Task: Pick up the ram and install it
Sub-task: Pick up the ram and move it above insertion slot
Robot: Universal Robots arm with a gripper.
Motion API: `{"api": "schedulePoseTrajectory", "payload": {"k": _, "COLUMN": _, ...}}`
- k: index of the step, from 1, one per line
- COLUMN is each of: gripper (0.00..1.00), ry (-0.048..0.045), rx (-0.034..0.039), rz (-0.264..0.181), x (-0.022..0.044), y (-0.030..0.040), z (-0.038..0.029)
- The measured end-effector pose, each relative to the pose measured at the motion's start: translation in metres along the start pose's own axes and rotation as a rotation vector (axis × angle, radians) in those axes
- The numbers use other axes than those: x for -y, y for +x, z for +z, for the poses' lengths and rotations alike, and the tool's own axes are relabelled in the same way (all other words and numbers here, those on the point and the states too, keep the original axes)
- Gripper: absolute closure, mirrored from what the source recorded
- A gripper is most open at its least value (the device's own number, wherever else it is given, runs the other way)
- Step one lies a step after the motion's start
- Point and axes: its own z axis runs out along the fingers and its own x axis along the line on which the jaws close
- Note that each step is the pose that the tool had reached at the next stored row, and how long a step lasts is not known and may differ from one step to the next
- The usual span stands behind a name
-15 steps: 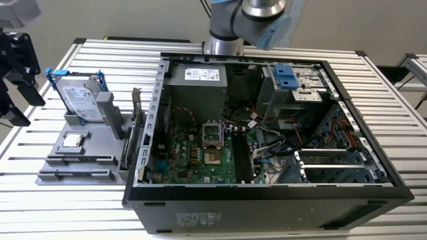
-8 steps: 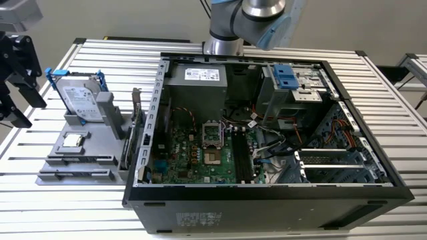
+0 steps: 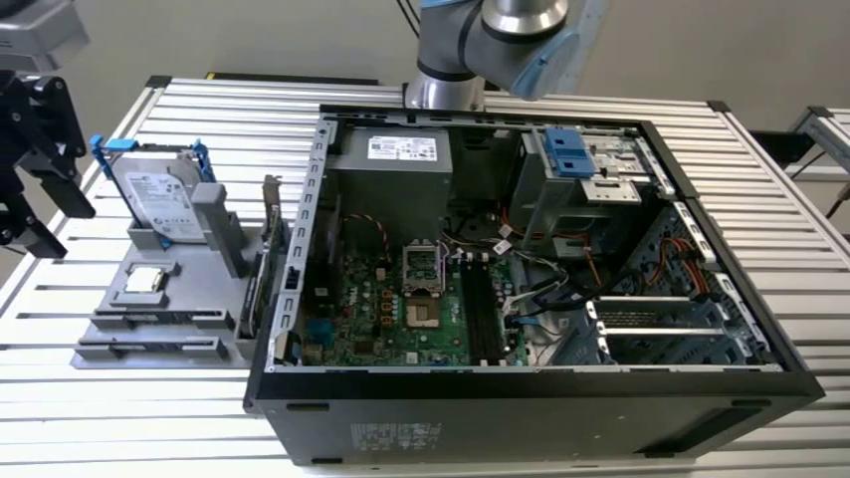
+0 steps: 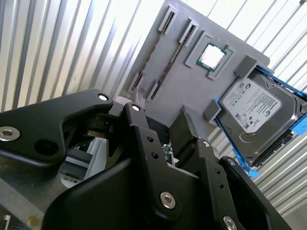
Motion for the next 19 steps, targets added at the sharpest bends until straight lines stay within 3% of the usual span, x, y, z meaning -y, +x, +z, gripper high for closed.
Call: {"api": "schedulePoseTrajectory", "payload": {"k": 19, "gripper": 0.00, "ry": -0.0001, "rx": -0.0001, "rz": -0.005, "x": 0.0002, "y": 0.0001, "z": 0.0082}}
